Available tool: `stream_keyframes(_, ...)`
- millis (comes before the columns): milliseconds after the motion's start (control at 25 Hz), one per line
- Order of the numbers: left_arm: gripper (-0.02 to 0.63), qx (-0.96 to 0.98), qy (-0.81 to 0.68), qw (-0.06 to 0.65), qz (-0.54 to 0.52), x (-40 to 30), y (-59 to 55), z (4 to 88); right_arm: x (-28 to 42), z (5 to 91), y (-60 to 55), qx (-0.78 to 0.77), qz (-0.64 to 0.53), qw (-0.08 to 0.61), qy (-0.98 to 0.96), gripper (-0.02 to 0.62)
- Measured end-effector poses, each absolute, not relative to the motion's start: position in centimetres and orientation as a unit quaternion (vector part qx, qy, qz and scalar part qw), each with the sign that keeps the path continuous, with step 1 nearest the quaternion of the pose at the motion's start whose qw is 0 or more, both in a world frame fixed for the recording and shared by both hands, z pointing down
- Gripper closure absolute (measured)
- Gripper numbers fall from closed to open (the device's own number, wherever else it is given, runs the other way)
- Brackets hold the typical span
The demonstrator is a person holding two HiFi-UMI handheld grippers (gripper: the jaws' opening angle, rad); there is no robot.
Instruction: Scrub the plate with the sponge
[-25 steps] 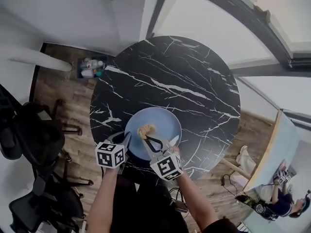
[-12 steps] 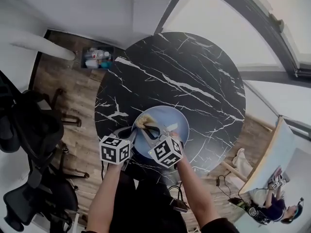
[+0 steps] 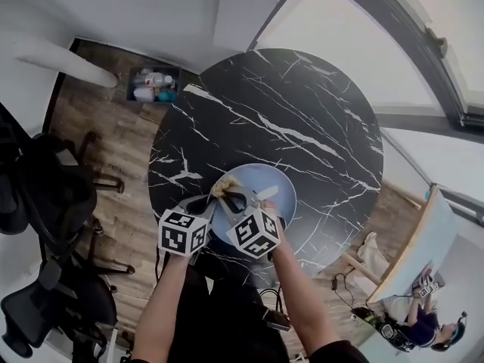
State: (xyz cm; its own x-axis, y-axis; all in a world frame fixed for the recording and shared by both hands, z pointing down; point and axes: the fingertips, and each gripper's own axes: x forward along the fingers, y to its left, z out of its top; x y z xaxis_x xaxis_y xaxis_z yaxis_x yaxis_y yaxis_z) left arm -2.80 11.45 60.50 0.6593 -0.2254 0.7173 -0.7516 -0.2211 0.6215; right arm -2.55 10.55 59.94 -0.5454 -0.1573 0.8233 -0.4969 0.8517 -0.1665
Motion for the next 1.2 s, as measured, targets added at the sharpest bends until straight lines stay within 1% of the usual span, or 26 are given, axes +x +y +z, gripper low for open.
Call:
stream_keyframes(480, 0.584, 0.742, -0.331, 0.53, 0.244, -2.9, 11.5, 60.5, -0.7, 59.9, 7.8, 0.282, 0.193, 0.439, -0.831, 0.574)
stream_keyframes(680, 0.584, 0.74, -0.33, 0.533, 0.243, -2.9, 11.5, 60.5, 0.9, 60.0, 6.5, 0.312, 0.18, 0.461, -0.811, 0.574)
stream_keyframes(1040, 0.586, 0.737, -0.335, 0.539, 0.231, -3.0, 11.4, 60.5, 3.3, 59.9, 5.3, 0.351, 0.176, 0.473, -0.789, 0.574)
stream_keyframes(1200, 0.588, 0.735, -0.337, 0.541, 0.229, -2.9, 11.5, 60.5, 4.9, 60.0, 5.1, 0.356, 0.143, 0.505, -0.773, 0.574)
